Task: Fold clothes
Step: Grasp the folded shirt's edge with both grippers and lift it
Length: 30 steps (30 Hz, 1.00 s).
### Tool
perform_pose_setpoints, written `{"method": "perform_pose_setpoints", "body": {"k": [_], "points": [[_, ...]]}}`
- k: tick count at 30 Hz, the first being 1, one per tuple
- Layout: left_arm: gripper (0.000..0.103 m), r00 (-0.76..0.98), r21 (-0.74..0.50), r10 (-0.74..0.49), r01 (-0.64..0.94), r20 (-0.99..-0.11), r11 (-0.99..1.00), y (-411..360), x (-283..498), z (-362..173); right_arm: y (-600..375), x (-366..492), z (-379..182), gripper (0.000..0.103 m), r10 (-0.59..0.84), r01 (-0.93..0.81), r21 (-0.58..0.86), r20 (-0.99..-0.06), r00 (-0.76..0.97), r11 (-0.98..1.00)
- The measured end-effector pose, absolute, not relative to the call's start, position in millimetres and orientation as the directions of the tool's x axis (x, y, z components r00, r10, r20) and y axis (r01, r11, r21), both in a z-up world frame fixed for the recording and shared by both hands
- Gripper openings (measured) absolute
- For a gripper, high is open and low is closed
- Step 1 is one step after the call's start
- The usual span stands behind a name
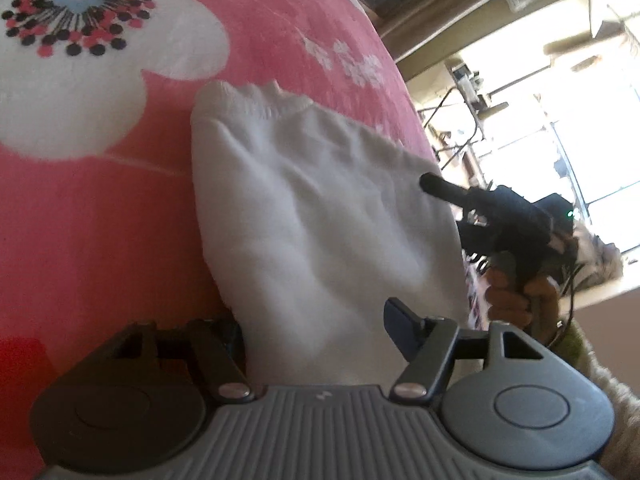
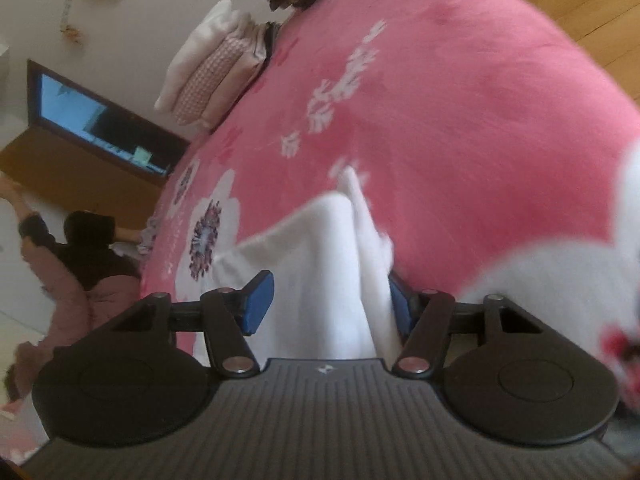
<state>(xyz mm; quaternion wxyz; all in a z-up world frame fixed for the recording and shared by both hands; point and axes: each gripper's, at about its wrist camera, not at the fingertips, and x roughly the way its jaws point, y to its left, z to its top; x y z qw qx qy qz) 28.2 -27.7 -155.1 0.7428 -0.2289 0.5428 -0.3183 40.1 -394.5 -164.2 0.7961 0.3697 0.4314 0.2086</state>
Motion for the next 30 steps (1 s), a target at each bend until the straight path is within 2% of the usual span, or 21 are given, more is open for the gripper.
{"method": "perform_pose_setpoints", "body": {"k": [3,9,12,14,16,17,18,20,24,30], "points": [[0.059,0.216,-0.691,-0.734,0.248,-0.644,0.679,-22,20,-156,-392,41,-162,0.058,0.690,-0.059,0.777,-0.519,0.503,0.627],[0.053,0.176,-0.768,-0.794,0.204,-0.582,0.607,-10,29,-172,-393,15,-163,0.055,0.773,-0.122,0.804,-0.501,0.389,0.582],[0.053,0.175,-0.807,-0.815,0.131,-0.553,0.576,-14,51,-181,-391,34,-170,0.046,0.790,-0.104,0.828,-0.478,0.385,0.551],[0.053,0.179,-0.836,-0.830,0.063,-0.528,0.545,-15,63,-189,-385,52,-173,0.036,0.790,-0.105,0.830,-0.472,0.391,0.548],[0.052,0.191,-0.832,-0.823,0.051,-0.535,0.552,-17,65,-189,-378,53,-167,0.031,0.779,-0.122,0.817,-0.477,0.407,0.564],[0.049,0.199,-0.825,-0.815,0.054,-0.544,0.563,-18,64,-187,-375,52,-164,0.026,0.773,-0.130,0.809,-0.480,0.415,0.573],[0.041,0.207,-0.817,-0.808,0.057,-0.552,0.574,-19,63,-186,-372,52,-160,0.025,0.767,-0.139,0.802,-0.483,0.423,0.581],[0.035,0.222,-0.802,-0.791,0.064,-0.569,0.595,-21,62,-183,-365,51,-154,0.022,0.754,-0.157,0.786,-0.487,0.440,0.599],[0.024,0.274,-0.775,-0.773,0.127,-0.572,0.618,-23,55,-156,-349,45,-133,0.019,0.724,-0.215,0.733,-0.497,0.479,0.645],[0.022,0.406,-0.723,-0.746,0.247,-0.528,0.645,-17,67,-88,-330,29,-63,0.018,0.662,-0.355,0.590,-0.457,0.593,0.725]]}}
